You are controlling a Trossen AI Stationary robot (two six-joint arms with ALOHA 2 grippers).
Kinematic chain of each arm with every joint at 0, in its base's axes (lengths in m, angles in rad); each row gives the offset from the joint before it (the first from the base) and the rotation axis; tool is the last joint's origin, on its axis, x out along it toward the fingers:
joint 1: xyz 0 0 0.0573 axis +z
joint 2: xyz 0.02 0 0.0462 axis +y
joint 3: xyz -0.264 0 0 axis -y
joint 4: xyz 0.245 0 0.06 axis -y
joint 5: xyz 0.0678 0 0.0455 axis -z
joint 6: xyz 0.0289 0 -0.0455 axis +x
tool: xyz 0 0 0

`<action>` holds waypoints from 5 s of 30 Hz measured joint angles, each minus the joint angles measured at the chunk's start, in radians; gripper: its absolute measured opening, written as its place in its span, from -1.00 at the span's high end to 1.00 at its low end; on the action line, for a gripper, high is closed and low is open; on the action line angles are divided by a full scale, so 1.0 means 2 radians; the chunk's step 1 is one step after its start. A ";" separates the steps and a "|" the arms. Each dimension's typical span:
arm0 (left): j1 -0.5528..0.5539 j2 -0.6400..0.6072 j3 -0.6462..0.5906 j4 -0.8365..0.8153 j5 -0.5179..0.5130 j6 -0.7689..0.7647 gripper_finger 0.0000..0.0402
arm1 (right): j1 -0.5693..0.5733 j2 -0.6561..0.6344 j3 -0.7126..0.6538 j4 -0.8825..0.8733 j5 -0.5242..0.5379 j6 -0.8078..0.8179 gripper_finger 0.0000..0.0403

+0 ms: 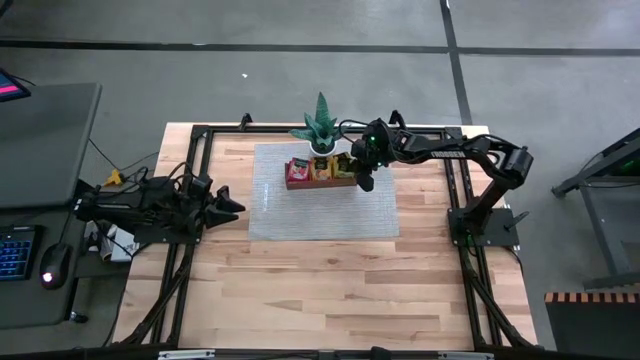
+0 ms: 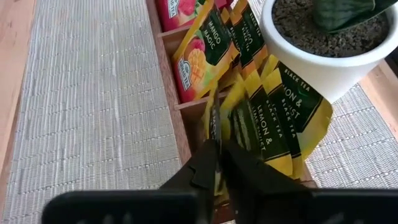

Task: Pick & Place Tea
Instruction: Put the yellow tea bag into the right section of the wooden organizer, then return to Home Position

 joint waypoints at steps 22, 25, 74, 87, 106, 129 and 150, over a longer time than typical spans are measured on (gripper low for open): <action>0.000 0.000 0.000 -0.003 0.010 0.015 -0.04 | 0.014 -0.093 0.000 -0.036 -0.005 0.072 0.03; 0.000 0.000 0.000 -0.017 -0.013 0.027 -0.04 | 0.017 -0.145 0.000 -0.072 -0.005 0.110 0.05; 0.000 0.003 -0.079 0.070 -0.107 0.247 -0.04 | 0.212 -0.624 -0.450 0.554 0.327 0.222 1.00; 0.000 0.002 -0.080 0.054 -0.108 0.277 -0.04 | 0.185 -0.623 -0.462 0.540 0.267 0.225 1.00; 0.000 0.002 -0.081 0.028 -0.108 0.293 -0.04 | 0.207 -0.624 -0.462 0.258 0.247 0.294 1.00; 0.000 0.002 -0.081 0.027 -0.127 0.321 -0.04 | 0.226 -0.823 -0.462 0.060 0.235 0.268 1.00; 0.000 0.002 -0.081 0.028 -0.133 0.328 -0.04 | 0.226 -0.822 -0.461 0.055 0.207 0.146 0.94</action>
